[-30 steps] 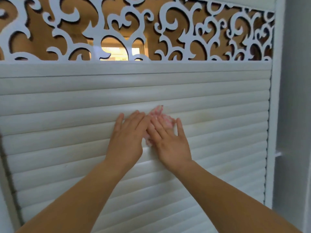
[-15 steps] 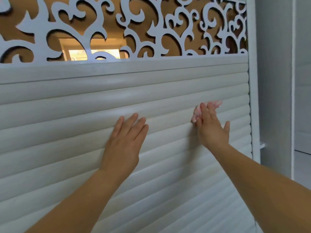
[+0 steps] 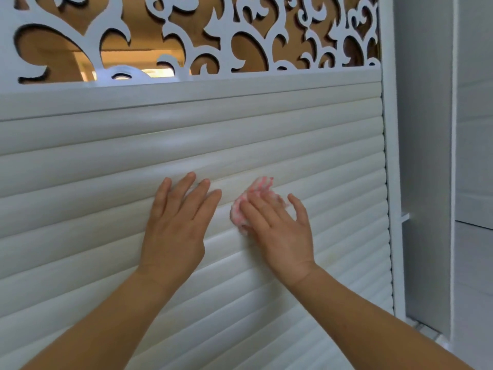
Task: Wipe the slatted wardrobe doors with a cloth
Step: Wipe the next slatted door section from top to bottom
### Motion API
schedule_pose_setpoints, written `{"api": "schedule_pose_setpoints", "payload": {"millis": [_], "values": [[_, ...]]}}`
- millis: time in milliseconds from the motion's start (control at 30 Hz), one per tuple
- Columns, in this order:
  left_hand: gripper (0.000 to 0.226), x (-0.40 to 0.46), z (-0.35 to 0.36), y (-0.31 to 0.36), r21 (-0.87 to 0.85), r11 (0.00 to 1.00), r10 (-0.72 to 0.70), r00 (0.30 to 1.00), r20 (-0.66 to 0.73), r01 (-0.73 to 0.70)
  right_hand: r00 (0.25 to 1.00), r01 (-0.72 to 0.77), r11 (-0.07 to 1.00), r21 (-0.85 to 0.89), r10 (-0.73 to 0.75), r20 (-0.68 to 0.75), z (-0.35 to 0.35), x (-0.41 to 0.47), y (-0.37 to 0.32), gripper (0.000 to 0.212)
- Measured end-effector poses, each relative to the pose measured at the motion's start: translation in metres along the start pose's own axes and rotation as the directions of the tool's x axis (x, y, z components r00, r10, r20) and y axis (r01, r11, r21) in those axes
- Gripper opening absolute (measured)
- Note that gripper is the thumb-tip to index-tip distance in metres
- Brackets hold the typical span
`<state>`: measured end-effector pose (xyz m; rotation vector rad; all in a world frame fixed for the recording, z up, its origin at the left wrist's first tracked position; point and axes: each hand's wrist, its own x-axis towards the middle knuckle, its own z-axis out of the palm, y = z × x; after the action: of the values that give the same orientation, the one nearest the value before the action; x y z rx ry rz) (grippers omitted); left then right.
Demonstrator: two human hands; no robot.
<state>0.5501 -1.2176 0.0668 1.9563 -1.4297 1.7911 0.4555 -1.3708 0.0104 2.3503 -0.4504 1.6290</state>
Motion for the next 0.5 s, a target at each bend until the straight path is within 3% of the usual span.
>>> {"api": "schedule_pose_setpoints", "payload": {"millis": [200,333,400,500], "values": [[0.052,0.001,0.005,0.005,0.01,0.999,-0.034,0.998,-0.054,0.035,0.968,-0.252,0.968,0.018,0.252,0.003,0.001,0.009,0.055,0.031],[0.05,0.002,0.006,0.007,0.016,0.999,-0.035,0.996,-0.079,0.036,0.862,-0.501,0.862,0.08,0.487,0.143,0.0,0.012,0.069,0.023],[0.049,0.002,0.007,0.008,0.009,0.999,-0.044,0.995,-0.087,0.045,0.869,-0.49,0.869,0.063,0.482,0.112,0.0,0.013,0.054,0.024],[0.049,0.004,0.008,0.012,-0.017,0.998,-0.061,0.995,-0.085,0.06,0.949,-0.314,0.948,0.051,0.312,0.041,-0.001,0.011,0.016,0.03]]}}
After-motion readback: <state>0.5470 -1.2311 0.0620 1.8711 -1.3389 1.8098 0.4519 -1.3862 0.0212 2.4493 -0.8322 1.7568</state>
